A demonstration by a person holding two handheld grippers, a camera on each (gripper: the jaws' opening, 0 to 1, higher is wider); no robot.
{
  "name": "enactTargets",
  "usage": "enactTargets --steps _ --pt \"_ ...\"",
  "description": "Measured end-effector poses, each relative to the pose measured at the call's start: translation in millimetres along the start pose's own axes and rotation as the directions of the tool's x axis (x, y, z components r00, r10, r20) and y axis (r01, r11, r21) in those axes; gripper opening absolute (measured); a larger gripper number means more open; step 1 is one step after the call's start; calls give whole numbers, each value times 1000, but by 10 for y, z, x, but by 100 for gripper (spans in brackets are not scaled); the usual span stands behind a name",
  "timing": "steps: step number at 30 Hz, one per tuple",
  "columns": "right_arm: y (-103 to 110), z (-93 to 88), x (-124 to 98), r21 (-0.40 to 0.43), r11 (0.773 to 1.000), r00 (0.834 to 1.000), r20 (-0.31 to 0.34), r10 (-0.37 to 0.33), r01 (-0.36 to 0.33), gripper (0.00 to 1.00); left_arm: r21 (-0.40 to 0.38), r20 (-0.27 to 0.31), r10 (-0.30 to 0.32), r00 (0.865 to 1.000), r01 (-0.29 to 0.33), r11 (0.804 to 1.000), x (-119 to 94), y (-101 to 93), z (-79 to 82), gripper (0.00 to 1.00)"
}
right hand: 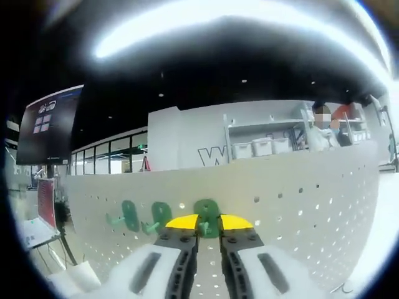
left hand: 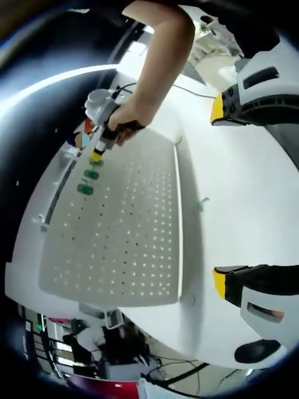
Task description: Insert the hook assembly into the mounting plate slot until the hook locks in place.
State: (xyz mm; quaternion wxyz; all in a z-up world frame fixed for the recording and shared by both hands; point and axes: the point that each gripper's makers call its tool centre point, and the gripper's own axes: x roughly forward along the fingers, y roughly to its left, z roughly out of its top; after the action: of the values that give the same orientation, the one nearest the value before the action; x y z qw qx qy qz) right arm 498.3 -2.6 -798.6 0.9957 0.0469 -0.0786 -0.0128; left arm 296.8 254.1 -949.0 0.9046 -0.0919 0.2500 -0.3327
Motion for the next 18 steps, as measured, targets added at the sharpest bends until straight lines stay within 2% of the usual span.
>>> enactTargets --steps 10,12,13,18 --pt "-21 252 -119 -3 1000 999 40 4 -4 14 0 2 2 1000 -2 1000 -55 -18 -40 94" --pt "-23 257 -135 -15 1000 999 39 6 -5 14 3 -4 4 1000 -4 1000 -67 -19 -58 95" --pt "-26 217 -145 -33 999 1000 18 9 -8 14 3 -4 6 1000 -6 1000 -76 -20 -65 95" --pt "-63 207 -258 -39 999 1000 11 6 -5 14 5 -2 5 1000 -5 1000 -110 -46 -67 95"
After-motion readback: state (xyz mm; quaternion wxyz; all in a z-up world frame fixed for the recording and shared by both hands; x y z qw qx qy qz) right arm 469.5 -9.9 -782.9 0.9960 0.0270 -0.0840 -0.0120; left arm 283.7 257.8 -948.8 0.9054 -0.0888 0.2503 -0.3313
